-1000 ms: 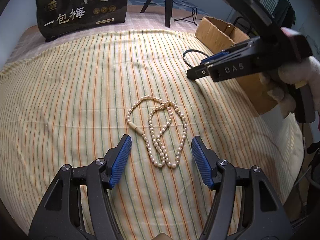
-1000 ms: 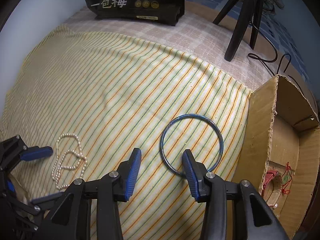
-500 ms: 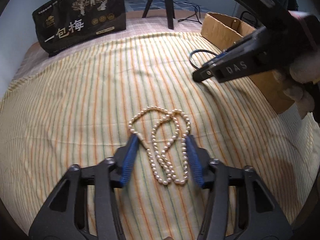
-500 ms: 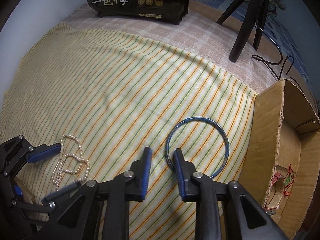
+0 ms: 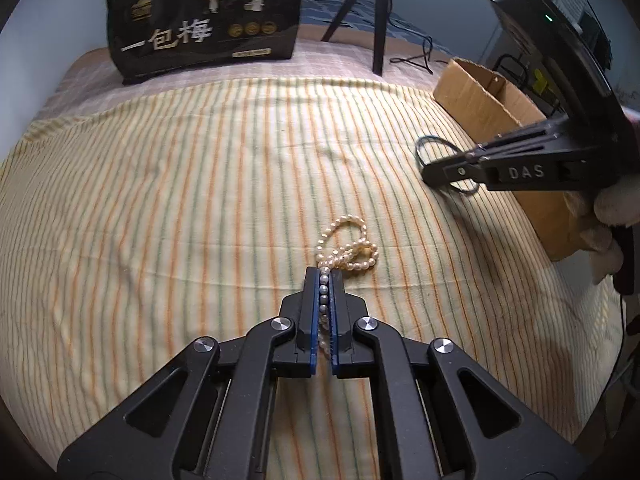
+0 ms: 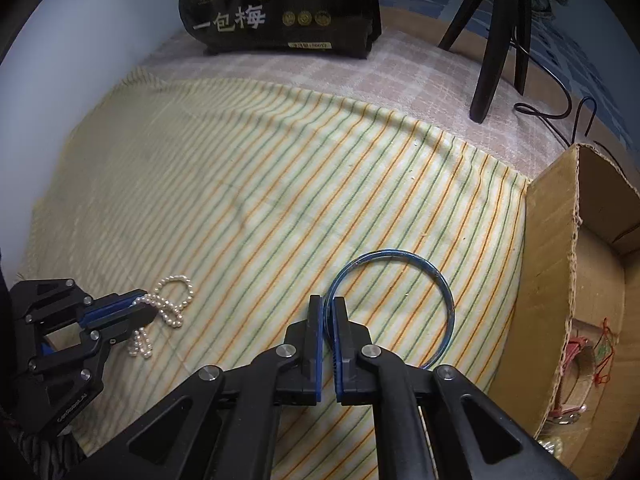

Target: Organize jewelry

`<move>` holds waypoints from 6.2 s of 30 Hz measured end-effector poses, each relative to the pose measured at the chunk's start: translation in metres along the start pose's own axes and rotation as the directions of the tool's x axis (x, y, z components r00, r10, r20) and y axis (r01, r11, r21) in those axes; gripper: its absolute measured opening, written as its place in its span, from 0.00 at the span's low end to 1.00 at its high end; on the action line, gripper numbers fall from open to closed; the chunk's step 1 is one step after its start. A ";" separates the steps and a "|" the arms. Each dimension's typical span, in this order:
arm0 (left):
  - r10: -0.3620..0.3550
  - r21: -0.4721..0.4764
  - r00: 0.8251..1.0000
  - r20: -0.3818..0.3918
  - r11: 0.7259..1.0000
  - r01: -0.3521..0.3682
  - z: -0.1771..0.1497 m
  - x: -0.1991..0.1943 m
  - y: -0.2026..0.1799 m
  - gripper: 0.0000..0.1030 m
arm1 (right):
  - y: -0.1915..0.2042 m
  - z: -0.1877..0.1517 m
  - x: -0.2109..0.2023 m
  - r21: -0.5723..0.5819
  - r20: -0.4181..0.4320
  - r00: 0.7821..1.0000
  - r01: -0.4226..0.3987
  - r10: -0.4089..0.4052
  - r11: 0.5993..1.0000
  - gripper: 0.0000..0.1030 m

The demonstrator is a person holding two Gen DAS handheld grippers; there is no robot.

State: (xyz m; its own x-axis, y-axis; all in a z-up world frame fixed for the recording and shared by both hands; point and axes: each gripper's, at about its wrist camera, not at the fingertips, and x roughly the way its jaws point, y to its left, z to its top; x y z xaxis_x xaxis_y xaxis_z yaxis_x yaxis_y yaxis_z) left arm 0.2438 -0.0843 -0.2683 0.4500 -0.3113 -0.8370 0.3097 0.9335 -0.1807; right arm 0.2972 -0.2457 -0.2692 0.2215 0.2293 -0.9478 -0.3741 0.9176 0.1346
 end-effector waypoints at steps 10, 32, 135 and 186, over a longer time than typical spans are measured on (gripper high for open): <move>0.005 -0.047 0.999 0.047 0.999 -0.003 0.004 -0.030 0.017 0.02 | 0.004 -0.003 -0.046 0.020 0.121 0.991 -0.067 0.064 0.998 0.01; -0.031 0.021 0.977 0.210 0.999 0.027 0.033 -0.131 -0.030 0.02 | -0.021 -0.074 -0.172 0.102 0.309 0.951 -0.004 -0.028 0.995 0.01; -0.106 0.230 0.914 0.392 0.973 0.014 0.118 -0.208 -0.189 0.30 | -0.034 -0.173 -0.280 0.301 0.438 0.862 0.128 -0.256 0.945 0.87; 0.053 0.215 0.902 0.429 0.964 -0.159 -0.009 -0.265 -0.137 1.00 | 0.036 -0.217 -0.294 0.530 0.488 0.646 0.315 -0.587 0.787 1.00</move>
State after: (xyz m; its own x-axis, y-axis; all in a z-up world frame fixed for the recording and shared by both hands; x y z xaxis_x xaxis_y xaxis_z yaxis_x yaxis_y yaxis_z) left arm 0.0749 -0.1283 -0.0268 0.7814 -0.3080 -0.5427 0.4074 0.9106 0.0697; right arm 0.0232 -0.3503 -0.0487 0.8022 -0.2319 -0.5501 0.2526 0.9668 -0.0393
